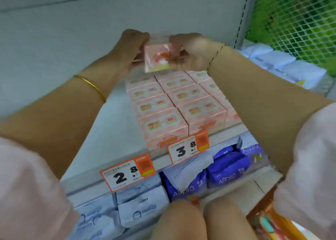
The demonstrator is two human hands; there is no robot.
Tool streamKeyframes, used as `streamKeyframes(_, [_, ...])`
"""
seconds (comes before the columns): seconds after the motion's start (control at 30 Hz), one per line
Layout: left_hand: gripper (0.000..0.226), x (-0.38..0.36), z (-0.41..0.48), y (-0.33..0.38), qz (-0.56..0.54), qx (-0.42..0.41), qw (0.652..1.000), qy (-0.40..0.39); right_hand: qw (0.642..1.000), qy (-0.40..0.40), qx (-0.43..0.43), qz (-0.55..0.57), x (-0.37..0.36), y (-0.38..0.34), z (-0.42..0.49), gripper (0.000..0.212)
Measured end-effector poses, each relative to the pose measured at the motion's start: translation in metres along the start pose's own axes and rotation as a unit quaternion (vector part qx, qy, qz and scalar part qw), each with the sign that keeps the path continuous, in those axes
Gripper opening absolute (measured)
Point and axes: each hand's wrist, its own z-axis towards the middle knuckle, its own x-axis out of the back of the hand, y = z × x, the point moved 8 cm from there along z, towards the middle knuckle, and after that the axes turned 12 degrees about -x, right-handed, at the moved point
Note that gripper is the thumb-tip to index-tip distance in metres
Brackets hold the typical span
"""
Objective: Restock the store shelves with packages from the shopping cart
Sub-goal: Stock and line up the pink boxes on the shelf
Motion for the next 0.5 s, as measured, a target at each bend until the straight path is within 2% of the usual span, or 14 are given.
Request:
streamKeyframes(0.1, [0.015,0.02,0.023,-0.015,0.017,-0.002,1.0,-0.01,1.0,-0.005,-0.005,0.011,-0.019,-0.007,0.015,0.007])
streamKeyframes(0.17, [0.047,0.033,0.037,-0.026,0.006,-0.004,1.0,-0.014,0.999,-0.007,-0.002,0.04,-0.029,-0.01,0.03,0.007])
streamKeyframes(0.2, [0.055,0.042,0.041,-0.031,0.007,-0.006,1.0,-0.008,0.998,-0.009,-0.005,0.06,-0.036,-0.011,0.037,0.006])
streamKeyframes(0.23, [0.052,0.05,0.046,-0.039,0.012,-0.004,1.0,-0.001,0.998,-0.013,-0.007,0.068,-0.041,-0.01,0.044,0.006])
streamKeyframes(0.3, [0.039,0.061,0.051,-0.061,-0.001,0.015,1.0,0.012,0.999,-0.017,-0.026,0.029,-0.05,-0.003,0.06,0.019])
streamKeyframes(0.37, [0.034,0.067,0.05,-0.081,-0.026,0.041,0.998,0.048,0.999,-0.011,-0.049,-0.012,-0.057,0.003,0.07,0.026])
streamKeyframes(0.5, [0.047,0.07,0.053,-0.1,-0.048,0.054,0.994,0.083,0.991,0.018,-0.032,-0.127,-0.068,0.008,0.099,0.022])
